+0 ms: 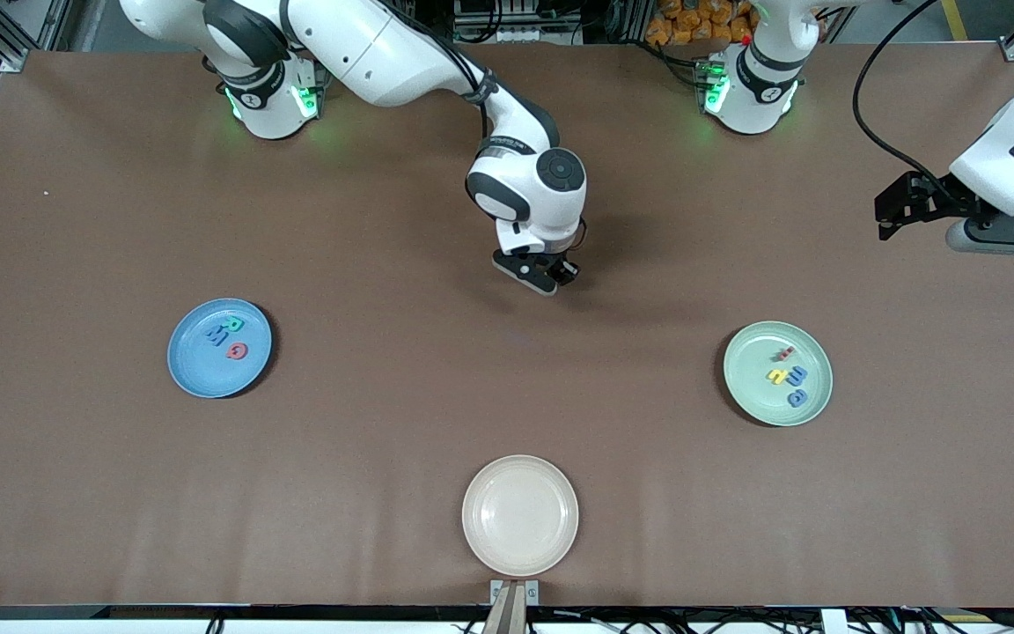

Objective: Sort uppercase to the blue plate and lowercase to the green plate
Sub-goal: 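Lift the yellow H with the right gripper, then carry the yellow H to the blue plate with the right gripper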

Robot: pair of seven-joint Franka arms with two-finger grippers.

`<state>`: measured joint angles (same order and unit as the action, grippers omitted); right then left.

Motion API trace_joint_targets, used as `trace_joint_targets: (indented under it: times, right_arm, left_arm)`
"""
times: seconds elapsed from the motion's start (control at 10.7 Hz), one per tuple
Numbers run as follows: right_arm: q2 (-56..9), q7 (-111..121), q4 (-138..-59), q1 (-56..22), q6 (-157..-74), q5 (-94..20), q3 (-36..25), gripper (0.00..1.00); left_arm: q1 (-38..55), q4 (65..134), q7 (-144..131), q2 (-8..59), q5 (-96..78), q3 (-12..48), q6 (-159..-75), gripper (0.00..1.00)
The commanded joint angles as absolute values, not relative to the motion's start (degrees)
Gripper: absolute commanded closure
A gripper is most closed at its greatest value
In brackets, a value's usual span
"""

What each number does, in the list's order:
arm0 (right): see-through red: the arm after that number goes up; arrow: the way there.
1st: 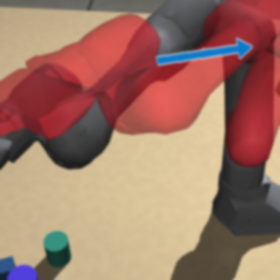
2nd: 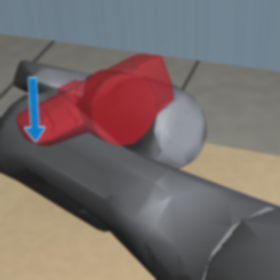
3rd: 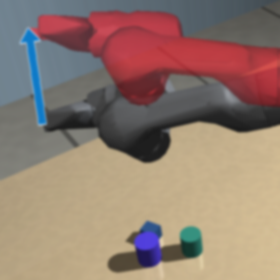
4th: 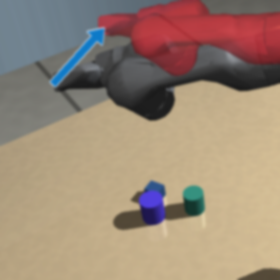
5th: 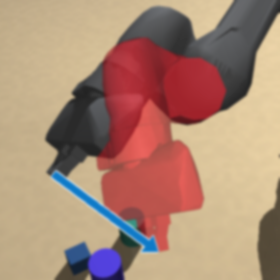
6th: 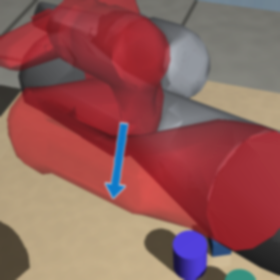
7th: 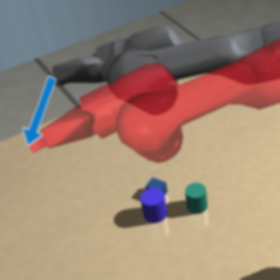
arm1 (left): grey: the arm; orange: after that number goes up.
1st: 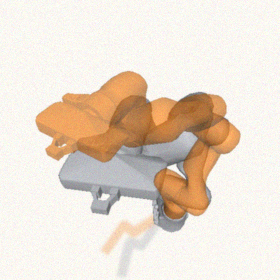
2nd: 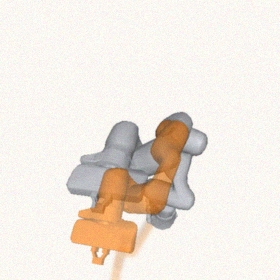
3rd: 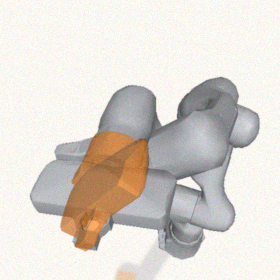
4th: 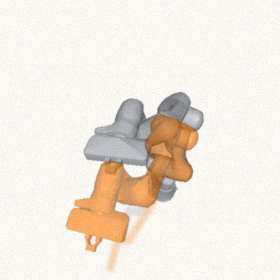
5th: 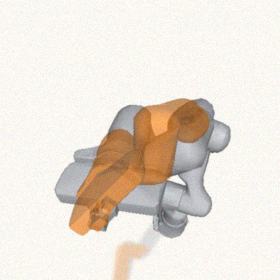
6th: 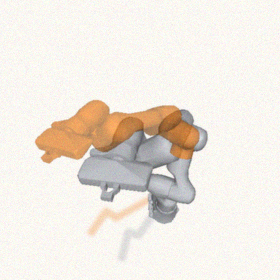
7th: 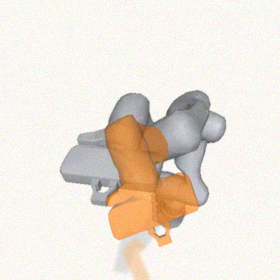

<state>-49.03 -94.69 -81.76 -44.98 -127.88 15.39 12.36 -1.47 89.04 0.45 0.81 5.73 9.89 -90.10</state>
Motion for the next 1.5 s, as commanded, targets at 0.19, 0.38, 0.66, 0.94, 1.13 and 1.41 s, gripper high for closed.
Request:
trace_joint_targets:
  times: [0.19,0.38,0.66,0.94,1.13,1.41]
  right_arm:
    - [-40.6,-78.3,-92.3,-37.3,-127.0,11.6,14.3,0.56]
    - [-37.4,-71.3,-96.8,-34.1,-127.1,10.5,14.3,0.56]
    - [-33.1,-61.2,-103.8,-28.8,-127.6,10.4,14.3,0.55]
    - [-30.8,-49.6,-108.3,-22.8,-127.9,10.4,14.3,0.54]
    - [-28.8,-39.3,-111.2,-17.5,-128.2,10.4,14.2,0.54]
    - [-25.5,-23.9,-114.7,-7.6,-127.4,10.5,14.2,0.54]
  left_arm:
    - [-1.5,88.4,0.5,0.9,4.4,9.7,-89.3,0.00]
    - [-1.5,88.4,0.5,1.0,4.4,9.7,-89.3,0.00]
    - [-1.6,88.4,0.6,0.9,4.4,9.7,-89.3,0.00]
    - [-1.5,88.4,0.5,1.0,4.4,9.7,-89.5,0.00]
    - [-1.5,88.4,0.5,1.0,4.4,9.7,-89.5,0.00]
    - [-1.6,88.4,0.6,1.0,4.4,9.6,-89.5,0.00]
